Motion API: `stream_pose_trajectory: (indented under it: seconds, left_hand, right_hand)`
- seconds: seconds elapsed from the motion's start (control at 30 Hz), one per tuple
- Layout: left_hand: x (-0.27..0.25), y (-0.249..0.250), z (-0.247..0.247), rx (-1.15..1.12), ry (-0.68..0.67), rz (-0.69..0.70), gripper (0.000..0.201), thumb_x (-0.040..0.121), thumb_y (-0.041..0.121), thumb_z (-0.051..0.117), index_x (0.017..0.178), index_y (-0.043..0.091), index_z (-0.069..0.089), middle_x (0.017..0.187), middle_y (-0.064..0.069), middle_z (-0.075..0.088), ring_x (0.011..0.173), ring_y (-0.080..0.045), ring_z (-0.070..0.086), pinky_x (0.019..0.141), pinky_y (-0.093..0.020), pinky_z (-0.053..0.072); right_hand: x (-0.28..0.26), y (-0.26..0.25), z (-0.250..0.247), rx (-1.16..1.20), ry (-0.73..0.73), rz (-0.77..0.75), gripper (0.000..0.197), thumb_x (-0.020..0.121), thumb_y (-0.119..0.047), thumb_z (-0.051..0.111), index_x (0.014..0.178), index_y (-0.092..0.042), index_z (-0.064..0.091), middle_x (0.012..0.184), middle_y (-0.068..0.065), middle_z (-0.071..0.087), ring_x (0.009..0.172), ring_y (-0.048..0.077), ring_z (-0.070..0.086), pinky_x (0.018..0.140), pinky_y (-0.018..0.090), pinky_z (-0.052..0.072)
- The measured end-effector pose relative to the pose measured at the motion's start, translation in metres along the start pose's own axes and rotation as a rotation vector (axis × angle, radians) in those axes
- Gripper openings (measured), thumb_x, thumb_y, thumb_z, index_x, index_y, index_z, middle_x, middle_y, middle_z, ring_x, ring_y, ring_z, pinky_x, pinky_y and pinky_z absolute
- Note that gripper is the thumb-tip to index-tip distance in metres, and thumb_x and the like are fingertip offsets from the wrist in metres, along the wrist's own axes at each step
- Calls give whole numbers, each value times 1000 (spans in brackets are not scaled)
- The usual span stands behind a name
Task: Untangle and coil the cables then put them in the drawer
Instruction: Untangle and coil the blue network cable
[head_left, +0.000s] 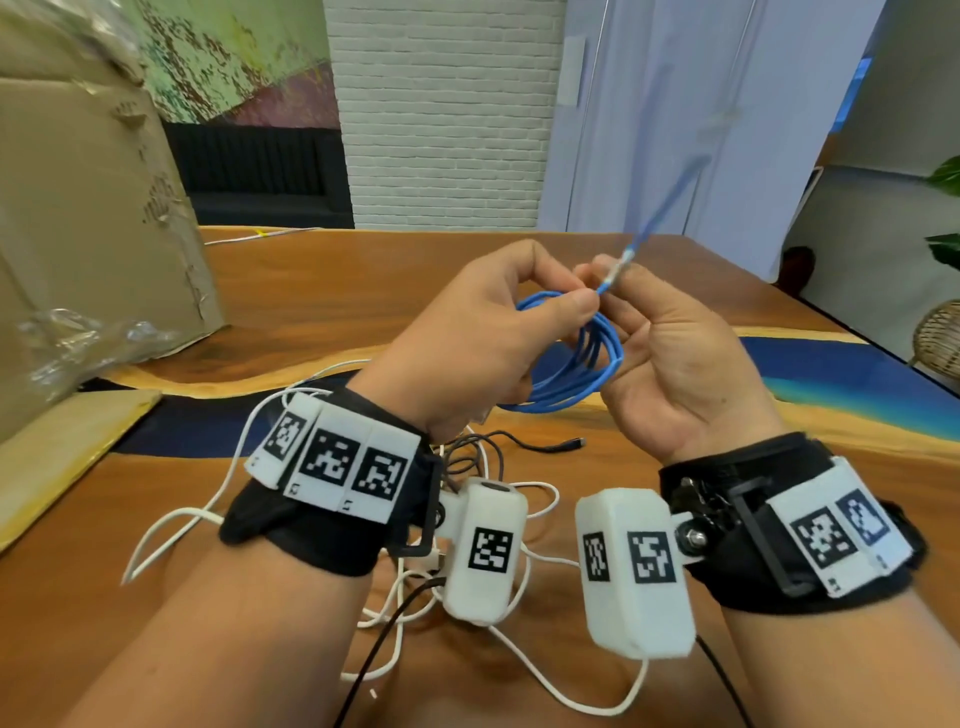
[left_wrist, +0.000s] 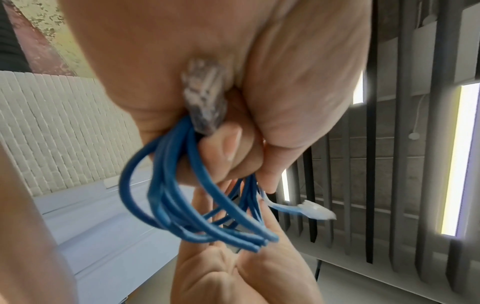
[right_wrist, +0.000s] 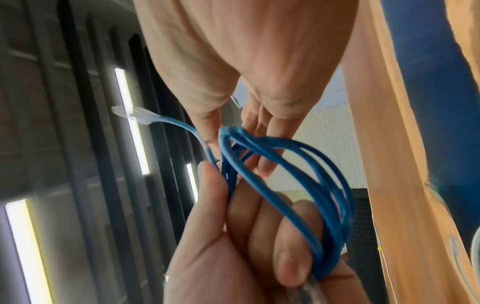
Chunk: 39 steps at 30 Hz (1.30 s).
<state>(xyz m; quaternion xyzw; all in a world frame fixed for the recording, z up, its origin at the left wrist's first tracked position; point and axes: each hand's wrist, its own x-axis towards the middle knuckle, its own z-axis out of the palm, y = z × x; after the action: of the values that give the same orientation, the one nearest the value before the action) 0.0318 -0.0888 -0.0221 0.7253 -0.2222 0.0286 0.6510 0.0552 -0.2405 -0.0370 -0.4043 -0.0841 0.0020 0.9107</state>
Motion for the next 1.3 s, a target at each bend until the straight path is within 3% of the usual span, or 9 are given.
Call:
stream_pose_trajectory:
  seconds: [0.1,0.17,0.27,0.37,0.53,0.73,0.93,1.17,1.3]
  left_hand:
    - [2,-4,2,-12,24,-17,9,101,16,59,94,12,54,63,-4,60,37,-10,26,42,-21,24]
    - [5,-5,0,-48,70,-24,11,102,17,58,92,13,54,56,2,54,38,-11,23,42,-21,21]
    - [8,-6,-6,-132,145,-26,14,103,17,55,90,14,53,51,5,37,41,-10,19,42,-24,18]
    - [9,-8,-9,-122,154,-18,13,104,17,54,92,13,53,53,3,33,42,-11,19,41,-23,20]
    - [10,-9,-8,-109,140,-18,15,104,19,54,90,14,53,51,5,33,41,-9,20,40,-22,22]
    - [10,-12,-19,-136,178,-63,16,104,17,53,89,14,51,51,3,32,40,-9,21,39,-20,21]
    - [10,-14,-14,-89,175,-81,15,104,18,54,90,13,52,55,1,32,42,-10,22,40,-22,23]
    - [8,-5,-15,-41,170,-56,13,104,21,54,96,10,55,56,0,32,45,-13,21,42,-24,24]
    - [6,-3,-16,-63,164,-89,14,104,21,54,93,12,55,53,4,34,44,-11,22,40,-23,25]
  right_hand:
    - [-1,3,2,-127,1,-119,20,90,-2,67,103,-10,56,73,4,70,69,18,69,77,39,59]
    - [-3,3,3,-327,29,-226,14,92,-1,68,93,-12,59,72,3,71,64,16,69,75,43,58]
    - [-7,-3,3,-518,-9,-311,15,89,-4,73,81,-14,66,83,11,73,79,24,71,75,40,58]
    - [-10,-8,3,-478,-91,-359,2,87,-7,76,87,-9,76,93,17,77,93,36,74,88,44,61]
    - [-14,-3,7,-773,-64,-553,26,81,-8,84,106,-8,79,93,-4,80,90,8,77,82,21,59]
    - [-16,14,9,-879,-138,-493,47,82,-1,81,127,-9,71,116,-5,75,104,-3,71,89,15,54]
    - [-11,17,5,-764,-50,-459,32,86,1,76,116,-11,76,106,-3,79,98,3,74,89,22,58]
    - [-13,22,9,-761,36,-617,21,86,-2,78,105,-8,80,106,4,76,93,9,76,84,25,61]
    - [-15,22,9,-793,26,-615,27,87,-5,79,113,-8,78,104,-1,79,95,2,75,85,20,59]
